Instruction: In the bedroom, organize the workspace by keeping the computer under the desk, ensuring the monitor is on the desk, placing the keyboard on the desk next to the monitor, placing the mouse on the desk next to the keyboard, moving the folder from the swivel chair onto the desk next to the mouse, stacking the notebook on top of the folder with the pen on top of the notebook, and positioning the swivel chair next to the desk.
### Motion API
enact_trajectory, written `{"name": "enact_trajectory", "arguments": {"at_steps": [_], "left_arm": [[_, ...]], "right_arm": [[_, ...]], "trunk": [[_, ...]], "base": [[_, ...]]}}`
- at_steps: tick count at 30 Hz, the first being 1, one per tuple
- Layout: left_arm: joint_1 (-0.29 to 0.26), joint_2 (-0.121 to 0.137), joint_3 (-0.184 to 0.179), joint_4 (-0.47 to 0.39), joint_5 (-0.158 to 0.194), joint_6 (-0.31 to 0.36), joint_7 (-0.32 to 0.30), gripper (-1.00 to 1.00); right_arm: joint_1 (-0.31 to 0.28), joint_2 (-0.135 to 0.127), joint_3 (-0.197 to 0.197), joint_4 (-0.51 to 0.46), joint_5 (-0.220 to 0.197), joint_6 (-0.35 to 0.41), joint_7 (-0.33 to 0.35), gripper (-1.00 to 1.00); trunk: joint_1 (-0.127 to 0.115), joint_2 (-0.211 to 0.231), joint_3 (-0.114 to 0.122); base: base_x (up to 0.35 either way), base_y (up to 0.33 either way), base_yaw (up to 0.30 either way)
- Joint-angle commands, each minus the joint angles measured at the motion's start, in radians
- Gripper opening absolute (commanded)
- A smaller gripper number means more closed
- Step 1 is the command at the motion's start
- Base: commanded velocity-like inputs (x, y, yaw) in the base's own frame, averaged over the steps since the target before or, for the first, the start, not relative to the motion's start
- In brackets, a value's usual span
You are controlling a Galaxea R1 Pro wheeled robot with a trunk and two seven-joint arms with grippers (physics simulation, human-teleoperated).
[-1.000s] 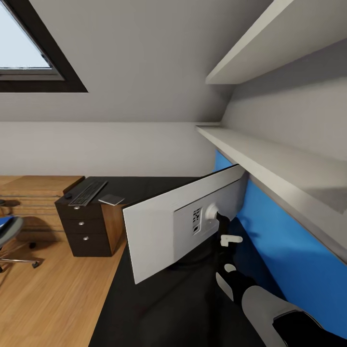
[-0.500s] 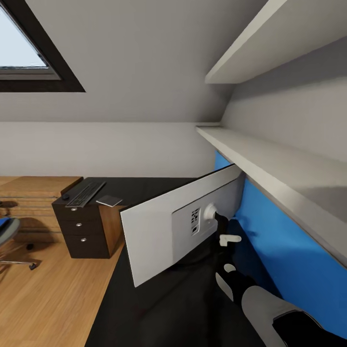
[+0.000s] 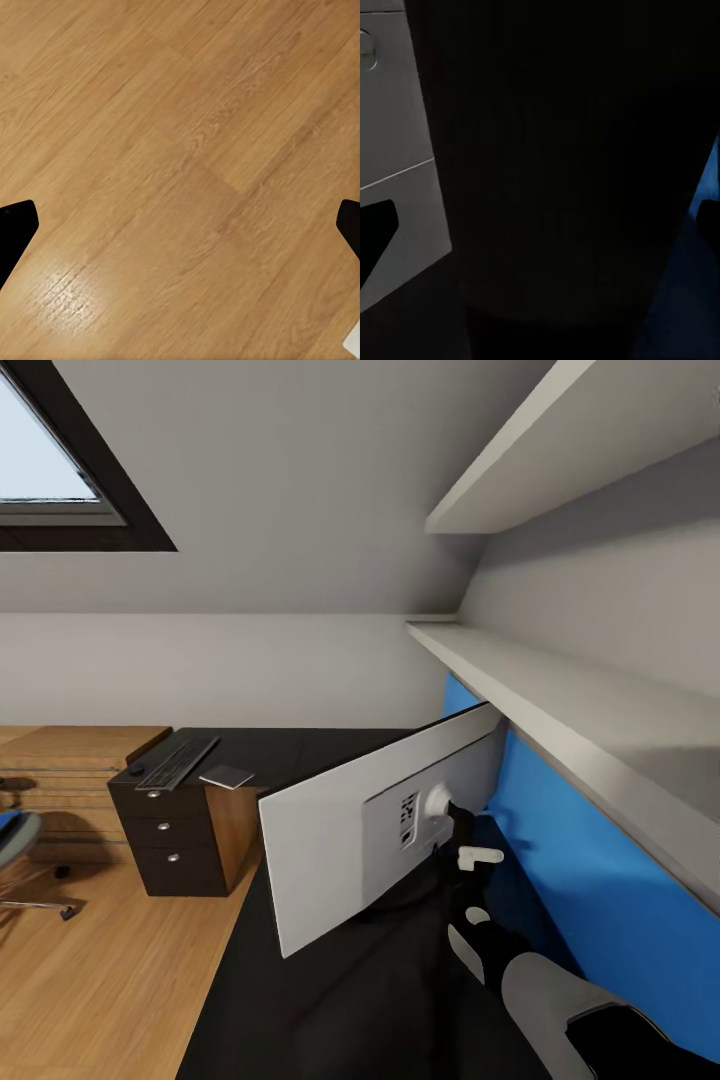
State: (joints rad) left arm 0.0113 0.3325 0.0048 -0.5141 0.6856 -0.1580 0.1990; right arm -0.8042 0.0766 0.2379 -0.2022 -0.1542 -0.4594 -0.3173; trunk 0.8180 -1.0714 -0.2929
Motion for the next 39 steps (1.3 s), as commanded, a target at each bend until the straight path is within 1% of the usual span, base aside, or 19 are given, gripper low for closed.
{"name": "enact_trajectory", "arguments": {"at_steps": [1, 11, 18, 25, 39], "left_arm": [[0.001, 0.0, -0.002, -0.003, 0.008, -0.002, 0.003, 1.0], [0.001, 0.0, -0.002, -0.003, 0.006, -0.002, 0.003, 1.0], [0.001, 0.0, -0.002, -0.001, 0.007, -0.002, 0.003, 1.0], [0.001, 0.0, -0.002, -0.001, 0.008, -0.002, 0.003, 1.0], [0.001, -0.005, -0.005, 0.009, 0.009, 0.001, 0.003, 1.0]], "right_arm": [[-0.001, 0.0, 0.009, 0.001, -0.01, -0.004, -0.004, 1.0], [-0.001, 0.0, 0.009, 0.001, -0.01, -0.004, -0.003, 1.0], [-0.001, 0.0, 0.009, 0.001, -0.01, -0.004, -0.003, 1.0], [-0.001, 0.0, 0.009, 0.001, -0.01, -0.004, -0.003, 1.0], [-0.001, 0.005, 0.009, 0.002, -0.009, -0.005, -0.002, 1.0]], "trunk": [[0.0, -0.001, -0.001], [0.0, -0.001, -0.001], [0.0, -0.001, -0.001], [0.0, -0.001, -0.001], [0.0, -0.001, -0.001]], "base": [[0.0, 0.0, 0.0], [-0.013, 0.0, 0.0], [-0.197, 0.0, 0.0], [-0.119, 0.0, 0.0], [-0.309, 0.001, 0.0]]}}
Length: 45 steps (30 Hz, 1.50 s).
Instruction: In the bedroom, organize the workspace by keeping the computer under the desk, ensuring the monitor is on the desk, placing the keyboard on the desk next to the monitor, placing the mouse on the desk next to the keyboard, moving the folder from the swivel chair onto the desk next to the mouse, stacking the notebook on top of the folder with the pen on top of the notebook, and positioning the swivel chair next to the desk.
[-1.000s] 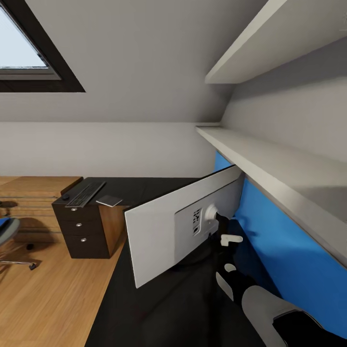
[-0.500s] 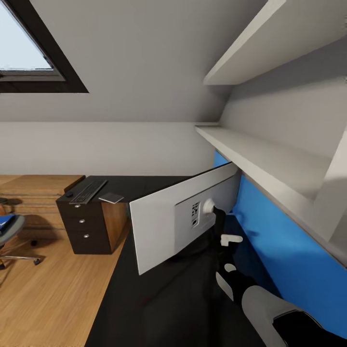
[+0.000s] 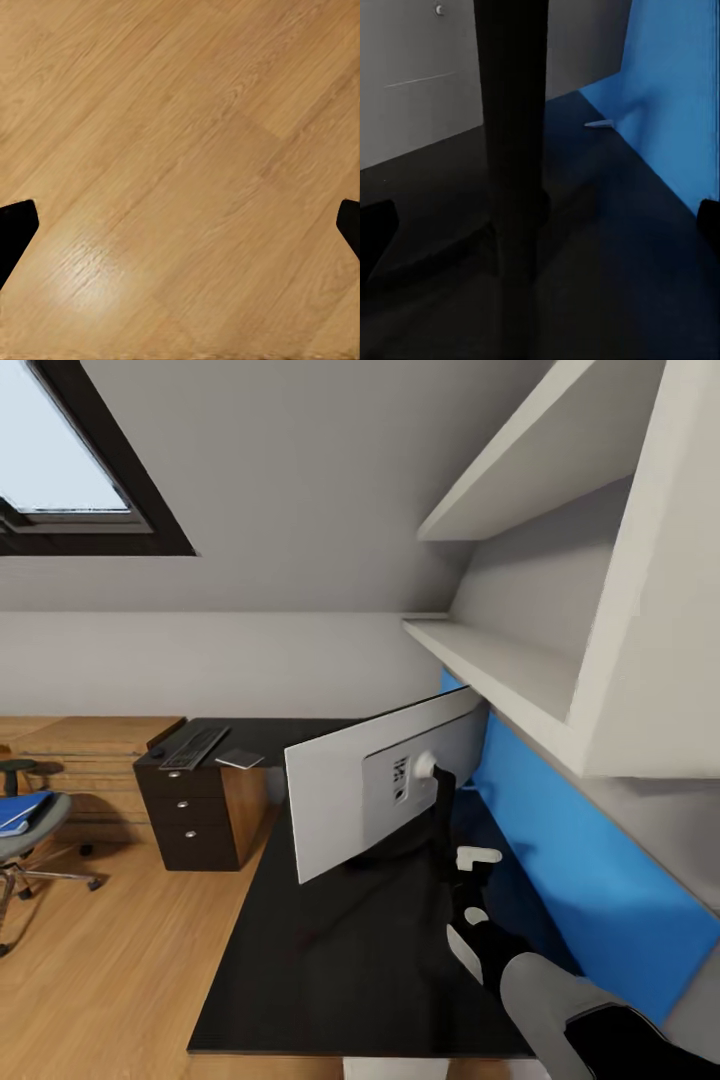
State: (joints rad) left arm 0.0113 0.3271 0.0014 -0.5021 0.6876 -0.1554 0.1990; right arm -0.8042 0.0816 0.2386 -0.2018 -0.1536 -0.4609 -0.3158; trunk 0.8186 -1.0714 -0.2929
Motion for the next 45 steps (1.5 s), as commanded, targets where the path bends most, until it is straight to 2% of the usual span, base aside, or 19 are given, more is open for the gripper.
{"name": "enact_trajectory", "arguments": {"at_steps": [1, 10, 18, 20, 21, 24, 25, 27, 29, 30, 35, 36, 38, 40, 44, 45], "left_arm": [[0.001, 0.0, -0.002, 0.001, 0.007, -0.001, 0.003, 1.0], [0.001, -0.024, -0.016, 0.023, 0.001, 0.0, 0.003, 1.0], [0.001, -0.036, -0.025, 0.025, -0.024, 0.0, 0.003, 1.0], [0.001, -0.04, -0.026, 0.025, -0.028, 0.0, 0.003, 1.0], [0.001, -0.043, -0.027, 0.025, -0.036, 0.0, 0.003, 1.0], [0.001, -0.044, -0.026, 0.025, -0.05, -0.001, 0.004, 1.0], [0.001, -0.045, -0.026, 0.025, -0.062, -0.001, 0.004, 1.0], [0.001, -0.048, -0.026, 0.025, -0.073, -0.002, 0.005, 1.0], [0.001, -0.057, -0.026, 0.025, -0.086, -0.002, 0.005, 1.0], [0.001, -0.068, -0.026, 0.025, -0.095, -0.002, 0.005, 1.0], [0.001, -0.074, -0.026, 0.025, -0.1, -0.009, 0.005, 1.0], [0.001, -0.075, -0.025, 0.025, -0.1, -0.014, 0.005, 1.0], [0.001, -0.076, -0.025, 0.025, -0.101, -0.022, 0.005, 1.0], [0.001, -0.079, -0.026, 0.025, -0.101, -0.041, 0.004, 1.0], [0.001, -0.083, -0.026, 0.025, -0.102, -0.05, 0.004, 1.0], [0.001, -0.088, -0.028, 0.025, -0.102, -0.062, 0.004, 1.0]], "right_arm": [[-0.001, 0.001, 0.009, 0.001, -0.01, -0.004, -0.003, 1.0], [-0.001, 0.015, 0.008, -0.002, -0.012, -0.004, -0.005, 1.0], [0.0, 0.023, 0.009, -0.005, -0.011, -0.005, -0.014, 1.0], [0.0, 0.031, 0.01, -0.008, -0.01, -0.004, -0.037, 1.0], [0.0, 0.043, 0.012, -0.01, -0.011, -0.002, -0.084, 1.0], [0.0, 0.065, 0.014, -0.016, -0.011, 0.0, -0.152, 1.0], [0.0, 0.085, 0.015, -0.028, -0.01, 0.004, -0.203, 1.0], [0.0, 0.093, 0.016, -0.044, -0.008, 0.012, -0.254, 1.0], [0.0, 0.093, 0.022, -0.072, -0.004, 0.052, -0.318, 1.0], [0.0, 0.093, 0.031, -0.136, -0.002, 0.162, -0.365, 1.0], [0.0, 0.093, 0.036, -0.268, -0.007, 0.337, -0.385, 1.0], [0.0, 0.093, 0.037, -0.322, -0.012, 0.398, -0.388, 1.0], [0.0, 0.093, 0.044, -0.397, -0.027, 0.473, -0.392, 1.0], [0.0, 0.093, 0.076, -0.483, -0.069, 0.552, -0.395, 1.0], [0.001, 0.093, 0.127, -0.501, -0.108, 0.582, -0.395, 1.0], [0.006, 0.093, 0.177, -0.495, -0.122, 0.586, -0.397, 1.0]], "trunk": [[0.0, -0.001, -0.001], [0.0, -0.001, -0.001], [0.0, -0.001, -0.001], [0.0, -0.001, -0.001], [0.0, -0.001, -0.001], [0.0, -0.001, -0.001], [0.0, -0.001, -0.001], [0.0, -0.001, -0.001], [0.0, -0.001, -0.001], [0.0, -0.001, -0.001], [0.0, -0.001, -0.001], [0.0, -0.001, -0.001], [0.0, -0.001, -0.001], [0.0, -0.001, -0.001], [0.0, -0.001, -0.001], [0.0, -0.001, -0.001]], "base": [[-0.333, 0.026, 0.0], [-0.333, 0.107, 0.0], [-0.324, 0.153, 0.0], [-0.302, 0.188, 0.0], [-0.295, 0.196, 0.0], [-0.284, 0.198, 0.0], [-0.187, 0.133, 0.0], [-0.135, 0.096, 0.0], [-0.069, 0.049, 0.0], [-0.025, 0.018, 0.0], [-0.014, 0.01, 0.0], [-0.005, 0.004, 0.0], [-0.003, 0.002, 0.0], [-0.001, 0.0, 0.0], [0.0, 0.0, 0.0], [0.0, 0.152, 0.0]]}}
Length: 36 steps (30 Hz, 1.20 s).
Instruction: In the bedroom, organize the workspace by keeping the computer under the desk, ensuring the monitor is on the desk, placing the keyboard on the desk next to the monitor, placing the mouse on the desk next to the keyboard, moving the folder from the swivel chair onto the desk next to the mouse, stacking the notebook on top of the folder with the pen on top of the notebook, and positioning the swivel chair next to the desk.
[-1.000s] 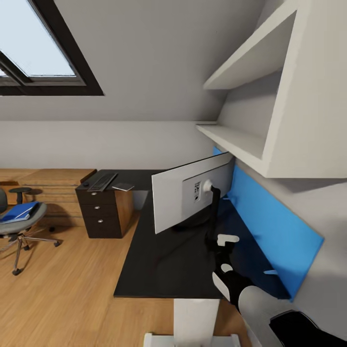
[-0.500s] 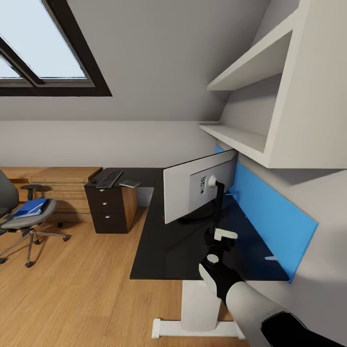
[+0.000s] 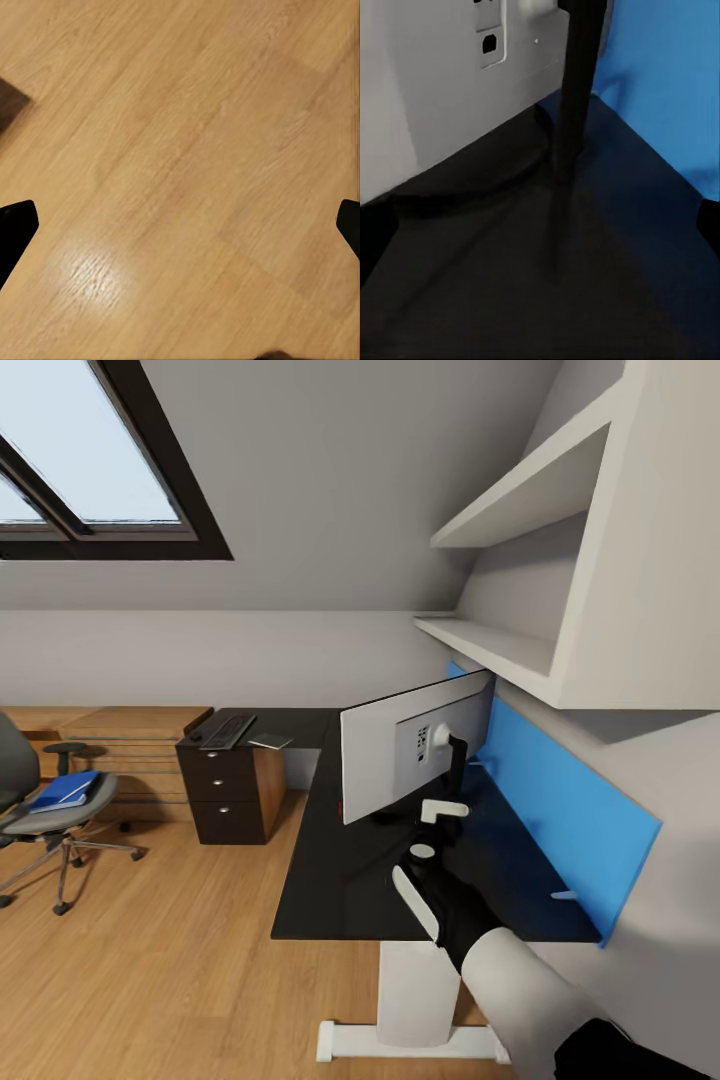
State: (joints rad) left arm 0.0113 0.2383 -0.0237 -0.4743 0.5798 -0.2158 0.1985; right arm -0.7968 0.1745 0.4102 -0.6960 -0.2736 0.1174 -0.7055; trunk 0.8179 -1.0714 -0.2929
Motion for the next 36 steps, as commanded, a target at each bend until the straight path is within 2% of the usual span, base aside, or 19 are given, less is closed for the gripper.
{"name": "enact_trajectory", "arguments": {"at_steps": [1, 3, 4, 6, 8, 10, 14, 24, 28, 30, 36], "left_arm": [[0.001, -0.002, -0.003, -0.003, 0.005, -0.007, 0.004, 1.0], [0.001, -0.009, -0.006, -0.003, 0.005, -0.022, 0.004, 1.0], [0.001, -0.015, -0.017, -0.003, -0.004, -0.031, 0.004, 1.0], [0.001, -0.018, -0.029, -0.003, -0.013, -0.035, 0.005, 1.0], [0.001, -0.021, -0.045, -0.003, -0.026, -0.039, 0.005, 1.0], [0.001, -0.023, -0.057, -0.003, -0.036, -0.042, 0.005, 1.0], [0.001, -0.023, -0.061, -0.003, -0.04, -0.043, 0.005, 1.0], [0.001, -0.024, -0.064, -0.003, -0.041, -0.043, 0.005, 1.0], [0.001, -0.025, -0.065, -0.003, -0.041, -0.043, 0.005, 1.0], [0.001, -0.026, -0.065, -0.003, -0.041, -0.043, 0.005, 1.0], [0.001, -0.027, -0.063, -0.003, -0.043, -0.045, 0.005, 1.0]], "right_arm": [[0.002, 0.0, 0.016, 0.001, -0.004, 0.008, -0.007, 1.0], [0.013, 0.0, 0.043, 0.002, -0.008, 0.009, -0.006, 1.0], [0.021, 0.0, 0.065, 0.004, -0.01, 0.009, -0.005, 1.0], [0.024, 0.0, 0.082, 0.005, -0.01, 0.009, -0.004, 1.0], [0.028, 0.0, 0.115, 0.005, -0.011, 0.008, -0.004, 1.0], [0.03, 0.0, 0.186, 0.004, -0.013, -0.014, -0.007, 1.0], [0.032, 0.0, 0.226, 0.004, -0.015, -0.055, -0.009, 1.0], [0.047, 0.0, 0.238, 0.001, -0.014, -0.083, -0.014, 1.0], [0.051, 0.0, 0.238, -0.002, -0.013, -0.133, -0.046, 1.0], [0.062, 0.0, 0.24, -0.003, -0.008, -0.179, -0.091, 1.0], [0.066, 0.0, 0.24, -0.005, -0.003, -0.191, -0.148, 1.0]], "trunk": [[0.0, -0.001, -0.001], [0.0, -0.001, -0.001], [0.0, -0.001, -0.001], [0.0, -0.001, -0.001], [0.0, -0.001, -0.001], [0.0, -0.001, -0.001], [0.0, -0.001, -0.001], [0.0, -0.001, -0.001], [0.0, -0.001, -0.001], [0.0, -0.001, -0.001], [0.0, -0.001, -0.001]], "base": [[0.0, 0.188, 0.0], [0.0, 0.238, 0.0], [0.0, 0.295, 0.0], [0.0, 0.306, 0.0], [0.0, 0.32, 0.0], [0.0, 0.328, 0.0], [0.0, 0.332, 0.0], [0.101, 0.314, 0.0], [0.273, 0.155, 0.0], [0.218, 0.044, 0.0], [0.057, 0.01, 0.0]]}}
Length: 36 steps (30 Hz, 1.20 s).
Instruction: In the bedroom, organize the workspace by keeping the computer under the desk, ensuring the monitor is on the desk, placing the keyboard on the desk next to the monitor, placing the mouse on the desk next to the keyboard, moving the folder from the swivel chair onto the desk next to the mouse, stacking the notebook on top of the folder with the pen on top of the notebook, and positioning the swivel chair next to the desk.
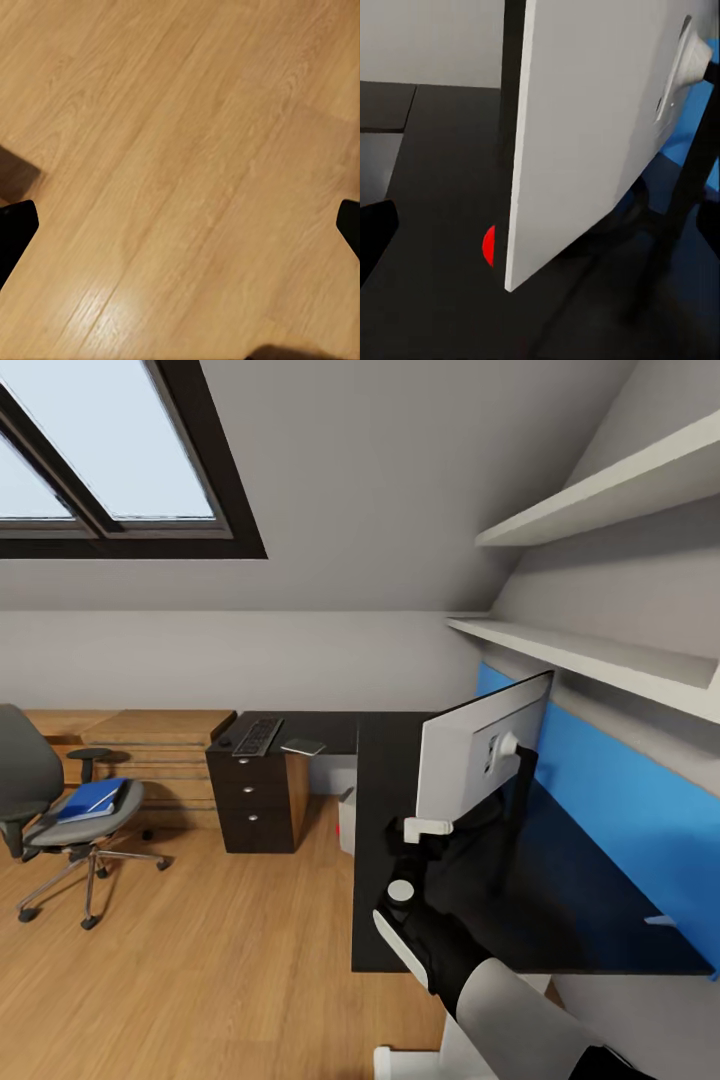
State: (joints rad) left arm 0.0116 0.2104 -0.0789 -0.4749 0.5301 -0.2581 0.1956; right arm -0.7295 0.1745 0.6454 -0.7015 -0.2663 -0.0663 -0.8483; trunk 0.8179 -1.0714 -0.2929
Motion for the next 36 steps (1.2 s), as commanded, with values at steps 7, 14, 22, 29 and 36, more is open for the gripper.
{"name": "enact_trajectory", "arguments": {"at_steps": [7, 14, 22, 29, 36], "left_arm": [[0.001, -0.004, -0.01, -0.004, 0.007, -0.008, 0.008, 1.0], [0.001, -0.011, -0.011, -0.004, 0.006, -0.009, 0.008, 1.0], [0.001, -0.011, -0.012, -0.004, 0.006, -0.009, 0.008, 1.0], [0.001, -0.011, -0.012, -0.004, 0.006, -0.009, 0.008, 1.0], [0.001, -0.011, -0.011, -0.004, 0.007, -0.009, 0.008, 1.0]], "right_arm": [[-0.001, 0.0, 0.005, -0.01, -0.007, -0.01, -0.069, 1.0], [-0.001, 0.0, 0.005, -0.013, -0.008, -0.01, -0.083, 1.0], [-0.001, 0.0, 0.005, -0.013, -0.007, -0.01, -0.084, 1.0], [-0.001, 0.0, 0.006, -0.013, -0.007, -0.01, -0.084, 1.0], [-0.001, 0.0, 0.007, -0.013, -0.008, -0.007, -0.085, 1.0]], "trunk": [[-0.023, 0.041, 0.018], [-0.05, 0.09, 0.04], [-0.08, 0.146, 0.065], [-0.107, 0.195, 0.087], [-0.115, 0.209, 0.093]], "base": [[0.01, 0.002, 0.0], [0.044, 0.0, 0.0], [0.265, 0.0, 0.0], [0.312, 0.0, 0.0], [0.142, 0.0, 0.0]]}}
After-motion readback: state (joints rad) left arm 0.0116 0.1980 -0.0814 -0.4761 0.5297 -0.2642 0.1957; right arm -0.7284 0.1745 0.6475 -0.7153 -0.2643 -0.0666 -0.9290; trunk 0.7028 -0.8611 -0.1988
